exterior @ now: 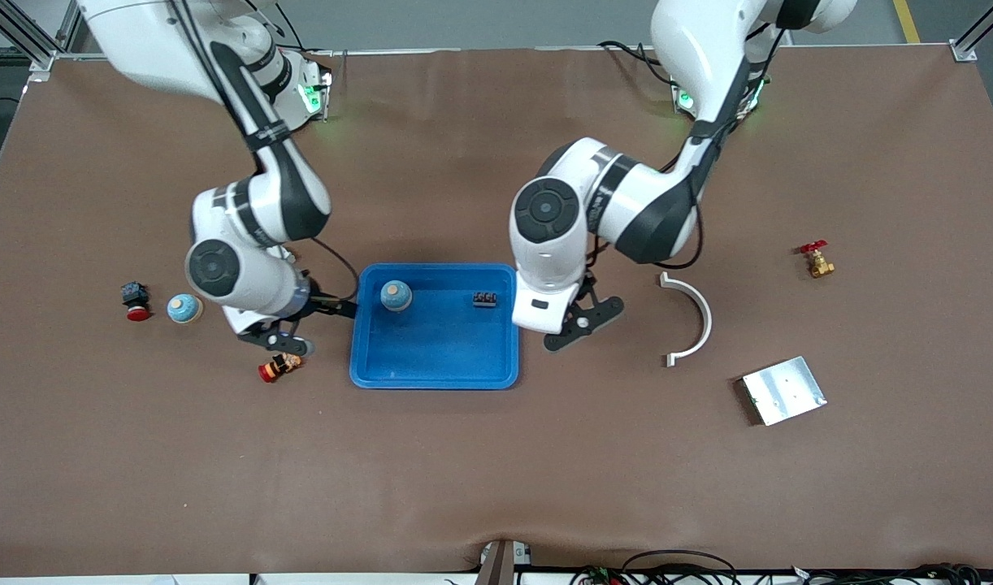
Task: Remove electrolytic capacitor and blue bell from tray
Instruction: 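Carry the capacitor toward the bracket while the right gripper sets the dome down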
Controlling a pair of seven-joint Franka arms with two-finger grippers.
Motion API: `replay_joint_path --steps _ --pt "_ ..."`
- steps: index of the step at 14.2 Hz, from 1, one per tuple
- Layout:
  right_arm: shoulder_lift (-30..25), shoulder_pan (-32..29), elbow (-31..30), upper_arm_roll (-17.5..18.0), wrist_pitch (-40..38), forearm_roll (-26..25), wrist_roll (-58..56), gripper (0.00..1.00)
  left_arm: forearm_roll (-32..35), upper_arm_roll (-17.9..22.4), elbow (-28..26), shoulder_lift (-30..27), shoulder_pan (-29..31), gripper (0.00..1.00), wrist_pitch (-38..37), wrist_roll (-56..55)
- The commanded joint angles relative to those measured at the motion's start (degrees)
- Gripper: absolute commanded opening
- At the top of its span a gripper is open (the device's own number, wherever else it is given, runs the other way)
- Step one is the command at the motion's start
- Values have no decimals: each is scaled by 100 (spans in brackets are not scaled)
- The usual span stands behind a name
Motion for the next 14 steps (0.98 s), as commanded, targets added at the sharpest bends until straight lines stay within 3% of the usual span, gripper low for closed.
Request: replay_joint_path --steps 1,3,7,9,12,14 --pt "210 451 96 -64 256 163 832 100 2 8 -590 -453 122 0 -146 1040" --pt "430 636 79 -64 528 163 1131 100 2 16 -820 -638 235 0 -84 1603" --pt "624 821 35 -55 714 119 1370 100 -15 -1 -1311 -779 297 0 442 1553" --pt "712 874 17 -64 767 110 1370 100 -7 -1 -2195 -1190 412 0 1142 1658" --pt "782 874 0 -55 776 110 1309 100 151 -1 -3944 -1806 613 0 2907 2332" --pt "861 918 0 -55 793 119 1291 100 161 -10 -4423 -1914 842 0 3351 2983"
